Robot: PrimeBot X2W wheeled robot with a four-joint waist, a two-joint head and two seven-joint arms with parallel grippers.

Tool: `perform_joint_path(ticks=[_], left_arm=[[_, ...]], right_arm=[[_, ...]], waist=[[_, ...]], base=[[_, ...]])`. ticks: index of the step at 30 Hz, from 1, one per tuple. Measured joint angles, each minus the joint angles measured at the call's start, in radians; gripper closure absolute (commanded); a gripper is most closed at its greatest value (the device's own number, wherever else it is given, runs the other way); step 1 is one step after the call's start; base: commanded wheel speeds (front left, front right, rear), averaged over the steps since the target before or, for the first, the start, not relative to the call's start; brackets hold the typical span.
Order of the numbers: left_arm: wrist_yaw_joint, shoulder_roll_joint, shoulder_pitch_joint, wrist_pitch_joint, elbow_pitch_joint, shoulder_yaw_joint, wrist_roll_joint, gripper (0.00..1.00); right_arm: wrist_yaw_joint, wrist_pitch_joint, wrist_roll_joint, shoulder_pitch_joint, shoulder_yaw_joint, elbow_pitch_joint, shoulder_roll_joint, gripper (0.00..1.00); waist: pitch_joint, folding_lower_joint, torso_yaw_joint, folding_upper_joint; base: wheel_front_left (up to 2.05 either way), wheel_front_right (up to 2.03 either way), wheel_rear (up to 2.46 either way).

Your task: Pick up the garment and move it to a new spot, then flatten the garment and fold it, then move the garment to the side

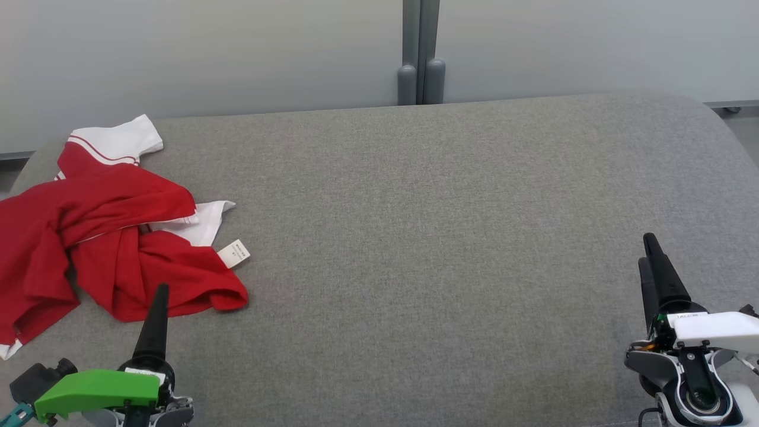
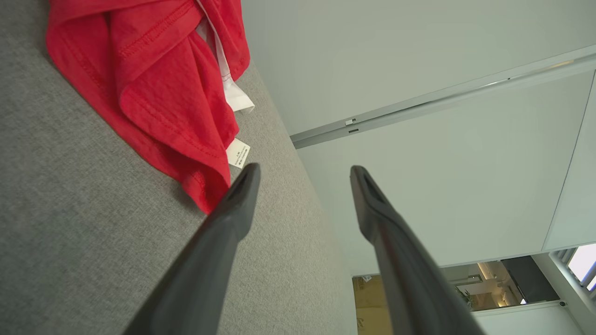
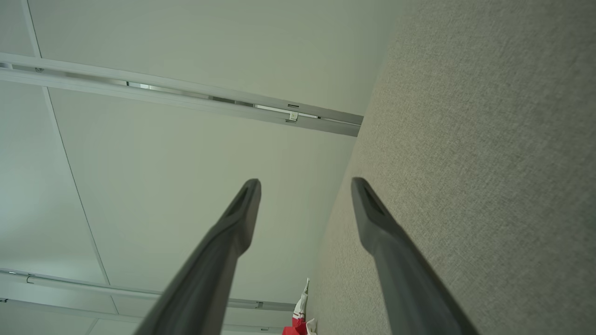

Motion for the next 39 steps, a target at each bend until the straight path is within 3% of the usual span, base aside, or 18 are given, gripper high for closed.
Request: perform_joint_path(ticks=[18,28,39], left_arm=[[0.052,0.035,0.0,-0.06,-0.045,-0.044,0.248,0.0],[0.088,0.076,0.0,-0.092,-0.072,-0.098,0.446,0.0],[0.117,0.084,0.0,-0.127,-0.105,-0.13,0.595,0.0]], right_arm=[[-0.001,-0.058,-0.254,0.0,0.044,-0.06,-0.038,0.0],[-0.027,-0.09,-0.43,0.0,0.074,-0.09,-0.053,0.0],[-0.045,-0.124,-0.593,0.0,0.112,-0.121,-0.075,0.0]], waist=[[0.002,0.0,0.004,0.0],[0.003,0.0,0.007,0.0],[0.003,0.0,0.008,0.0]], base=[[0.0,0.0,0.0],[0.0,0.0,0.0],[0.0,0.0,0.0]])
